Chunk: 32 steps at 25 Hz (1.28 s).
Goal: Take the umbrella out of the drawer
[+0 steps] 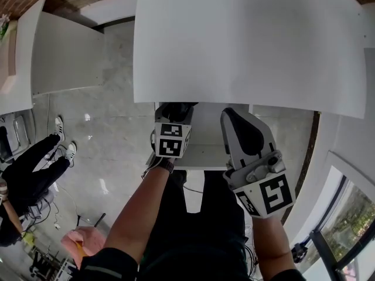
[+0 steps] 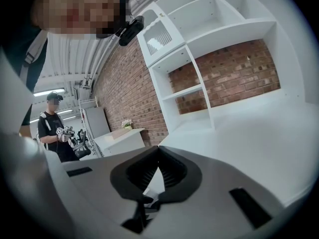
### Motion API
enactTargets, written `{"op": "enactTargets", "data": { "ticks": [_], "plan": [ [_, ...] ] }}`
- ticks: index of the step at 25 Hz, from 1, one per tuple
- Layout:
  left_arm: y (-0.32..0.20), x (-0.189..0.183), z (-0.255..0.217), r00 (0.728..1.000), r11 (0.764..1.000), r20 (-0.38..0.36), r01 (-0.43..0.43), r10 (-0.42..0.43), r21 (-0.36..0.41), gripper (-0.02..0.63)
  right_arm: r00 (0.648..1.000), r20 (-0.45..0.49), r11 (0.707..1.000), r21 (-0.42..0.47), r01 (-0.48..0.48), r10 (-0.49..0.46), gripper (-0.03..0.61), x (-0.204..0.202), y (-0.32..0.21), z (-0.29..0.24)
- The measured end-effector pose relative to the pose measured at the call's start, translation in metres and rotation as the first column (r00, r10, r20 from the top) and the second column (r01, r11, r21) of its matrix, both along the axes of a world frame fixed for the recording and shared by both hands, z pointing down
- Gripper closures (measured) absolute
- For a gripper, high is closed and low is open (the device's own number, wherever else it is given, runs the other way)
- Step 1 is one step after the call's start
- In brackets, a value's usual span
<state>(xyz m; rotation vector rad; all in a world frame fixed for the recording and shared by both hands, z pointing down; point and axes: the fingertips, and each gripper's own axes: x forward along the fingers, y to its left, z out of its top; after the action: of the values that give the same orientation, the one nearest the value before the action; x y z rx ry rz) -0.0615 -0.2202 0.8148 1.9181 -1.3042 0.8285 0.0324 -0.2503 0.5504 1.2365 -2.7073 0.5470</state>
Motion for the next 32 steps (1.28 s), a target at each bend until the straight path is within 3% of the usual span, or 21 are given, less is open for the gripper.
{"op": "enactTargets", "data": {
  "ticks": [5,10,16,21,26,32],
  "plan": [
    [0.004,-0.002,0.021,1.000,0.999,0.030,0.005,-0.004,-0.049,0.364,1.000,0.012,1.000,-0.009,-0.003,0.003,0.574,0.005,0.000,0.003],
    [-0.008,-0.005,0.027,0.991,0.998,0.129,-0.009,0.016,-0.058,0.348,1.000,0.013,1.000,-0.011,0.005,-0.005,0.574,0.006,0.001,0.008],
    [-0.012,0.000,0.036,0.982,0.994,0.187,0.035,-0.014,-0.107,0.324,1.000,0.008,0.999,-0.039,0.000,0.000,0.574,0.017,0.003,0.016],
    [-0.010,-0.005,0.057,0.979,0.983,0.199,0.082,-0.048,-0.162,0.324,1.000,0.019,0.998,-0.058,-0.003,0.004,0.574,0.023,0.003,0.015],
    [-0.012,0.005,0.076,0.984,0.976,0.178,0.049,-0.010,-0.214,0.322,1.000,0.026,0.995,-0.102,-0.015,0.018,0.574,0.032,0.004,0.021],
    [-0.008,0.003,0.091,0.977,0.970,0.211,0.035,0.017,-0.240,0.302,0.999,0.013,0.993,-0.113,-0.037,0.039,0.574,0.043,0.005,0.027]
  ]
}}
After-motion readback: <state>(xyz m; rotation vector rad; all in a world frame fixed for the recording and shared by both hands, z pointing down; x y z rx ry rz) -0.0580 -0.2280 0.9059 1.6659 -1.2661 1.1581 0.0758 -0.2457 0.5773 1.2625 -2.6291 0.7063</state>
